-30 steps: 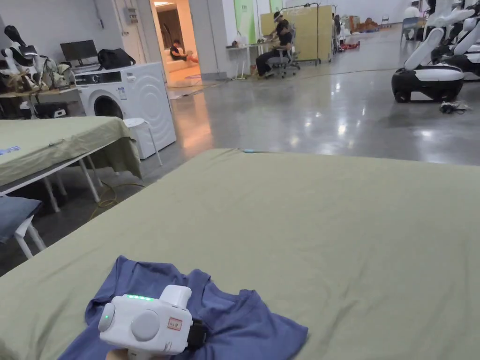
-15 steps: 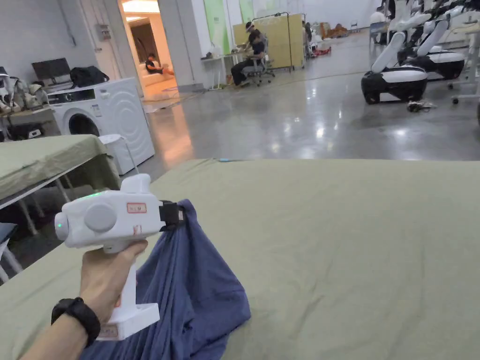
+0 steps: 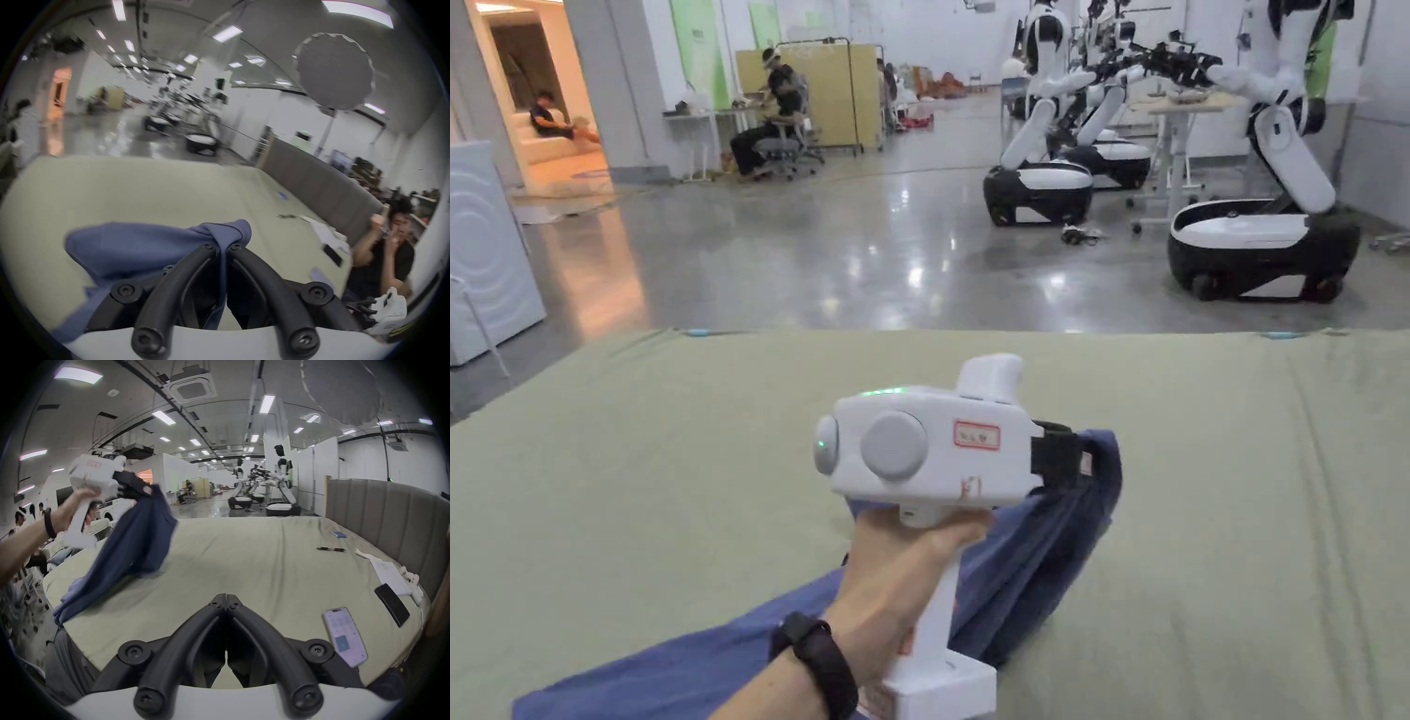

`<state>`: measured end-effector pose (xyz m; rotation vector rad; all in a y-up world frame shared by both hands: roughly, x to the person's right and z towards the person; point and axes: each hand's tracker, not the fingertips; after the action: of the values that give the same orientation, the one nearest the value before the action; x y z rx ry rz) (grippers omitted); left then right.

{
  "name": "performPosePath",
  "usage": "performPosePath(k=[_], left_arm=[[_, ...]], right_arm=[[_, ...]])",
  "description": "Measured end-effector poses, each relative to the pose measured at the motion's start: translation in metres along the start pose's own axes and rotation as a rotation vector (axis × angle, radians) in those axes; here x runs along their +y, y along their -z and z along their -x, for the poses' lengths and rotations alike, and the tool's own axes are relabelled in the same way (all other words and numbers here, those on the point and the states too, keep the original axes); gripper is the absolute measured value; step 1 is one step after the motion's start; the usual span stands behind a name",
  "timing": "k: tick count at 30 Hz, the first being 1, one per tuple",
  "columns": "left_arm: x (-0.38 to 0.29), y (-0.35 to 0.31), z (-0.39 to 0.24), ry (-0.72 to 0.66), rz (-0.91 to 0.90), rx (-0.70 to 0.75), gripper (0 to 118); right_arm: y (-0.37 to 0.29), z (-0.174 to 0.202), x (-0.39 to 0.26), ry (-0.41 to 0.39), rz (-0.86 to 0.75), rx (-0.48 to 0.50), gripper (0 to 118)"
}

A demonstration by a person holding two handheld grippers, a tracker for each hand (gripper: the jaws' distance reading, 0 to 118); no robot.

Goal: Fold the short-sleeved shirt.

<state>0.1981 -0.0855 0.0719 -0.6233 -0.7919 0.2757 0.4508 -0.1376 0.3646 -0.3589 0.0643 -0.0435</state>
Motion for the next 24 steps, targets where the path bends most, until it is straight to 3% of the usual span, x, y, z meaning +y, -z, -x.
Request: performPosePath(k=[5, 8, 10, 13, 14, 15, 16, 17, 21, 24], left_arm=[[-0.105, 0.086, -0.09, 0.058, 0.244, -0.252, 4], [-0.162, 0.092, -0.124, 0.077, 0.362, -0.399, 4], [-0.186, 0.08, -0.131, 0.076, 0.341, -0.405, 4], [-0.198, 0.056, -0.127, 0.117, 0.26, -0.372, 7], [-0.197, 0.046, -0.124, 0.133, 0.23, -0.352, 14], [-0.189, 0.034, -0.122, 0.115, 0.199, -0.351, 30], [-0.181, 0.015, -0.116, 0.116, 0.155, -0.344, 59], [-0.173, -0.005, -0.112, 0.141, 0.1, -0.304, 65], [-0.141, -0.101, -0.094, 0.316, -0.168, -0.022, 64], [-0.132, -0.171, -0.083, 0.364, -0.325, 0.214, 64]], right_arm=[[-0.019, -0.02, -0.003, 0.025, -0.015, -0.078, 0], [-0.03, -0.029, -0.004, 0.021, -0.01, -0.11, 0], [-0.034, -0.032, -0.007, 0.014, -0.011, -0.13, 0], [-0.032, -0.037, -0.01, 0.041, -0.01, -0.124, 0], [-0.03, -0.036, -0.011, 0.052, -0.01, -0.116, 0], [-0.027, -0.035, -0.01, 0.059, -0.006, -0.112, 0], [-0.025, -0.034, -0.009, 0.06, -0.002, -0.107, 0], [-0.023, -0.032, -0.008, 0.057, -0.004, -0.097, 0], [-0.014, -0.026, -0.004, 0.031, -0.022, -0.049, 0], [-0.008, -0.011, 0.006, 0.009, -0.038, -0.009, 0]])
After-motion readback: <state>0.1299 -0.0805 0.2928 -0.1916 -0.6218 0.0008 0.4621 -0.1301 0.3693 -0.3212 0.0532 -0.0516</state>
